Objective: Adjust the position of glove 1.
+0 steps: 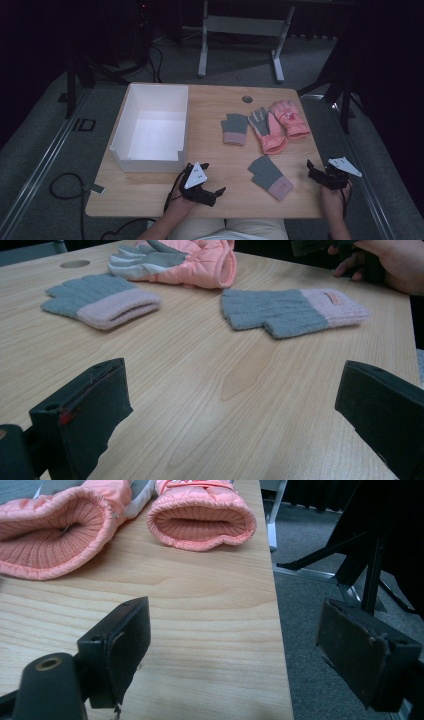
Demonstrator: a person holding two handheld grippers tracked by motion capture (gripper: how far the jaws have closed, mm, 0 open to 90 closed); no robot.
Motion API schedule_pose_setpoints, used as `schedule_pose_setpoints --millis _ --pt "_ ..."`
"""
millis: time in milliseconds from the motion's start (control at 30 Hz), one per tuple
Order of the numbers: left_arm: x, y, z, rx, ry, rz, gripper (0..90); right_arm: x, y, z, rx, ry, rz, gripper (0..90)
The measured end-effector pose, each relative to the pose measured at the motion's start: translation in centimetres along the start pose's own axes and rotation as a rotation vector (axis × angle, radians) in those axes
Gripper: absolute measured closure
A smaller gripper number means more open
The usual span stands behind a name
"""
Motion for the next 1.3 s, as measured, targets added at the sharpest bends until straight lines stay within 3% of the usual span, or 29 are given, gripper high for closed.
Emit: schedule_pose_setpoints --millis 133,767,867,967,1033,1233,1300 --pt "-0.2 0.0 0.0 -0.001 0.009 0.016 0.7 0.1 0.0 -0.1 -0.004 -0.014 -0.003 14.4" --pt "0.1 0.0 0.0 0.003 0.003 -0.011 0.7 0.2 -0.1 -0.3 -0.028 -0.041 -0.016 13.7" --pt "0.3 0.0 0.0 0.001 0.001 -0.022 0.7 0.0 -0.3 -0.6 -0.089 -0.064 -0.025 13.7" --pt "0.1 0.0 0.0 0.0 -0.002 -0.009 0.7 -0.2 -0.3 -0.7 -0.102 -0.06 -0.024 13.5" --pt "0.1 0.0 0.1 0.004 -0.003 -0.01 0.7 -0.4 0.0 -0.7 -0.112 -0.033 -0.068 12.8" --pt "0.2 0.0 0.1 0.004 0.002 -0.02 0.7 -0.4 2.0 0.3 -0.088 -0.013 -0.132 12.7" --pt "0.3 0.0 0.1 0.001 0.006 -0.024 0.7 -0.5 2.7 0.6 -0.079 -0.004 -0.126 12.5"
Point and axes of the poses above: each handheld gripper's, and its own axes: z roughly backward along the jaws, y roughly out of its top, x roughly to its right, the point moved 7 cm from there along -z, roughly forward along the jaws, and after that the axes turned 6 degrees about -z, right-handed, at the moved point
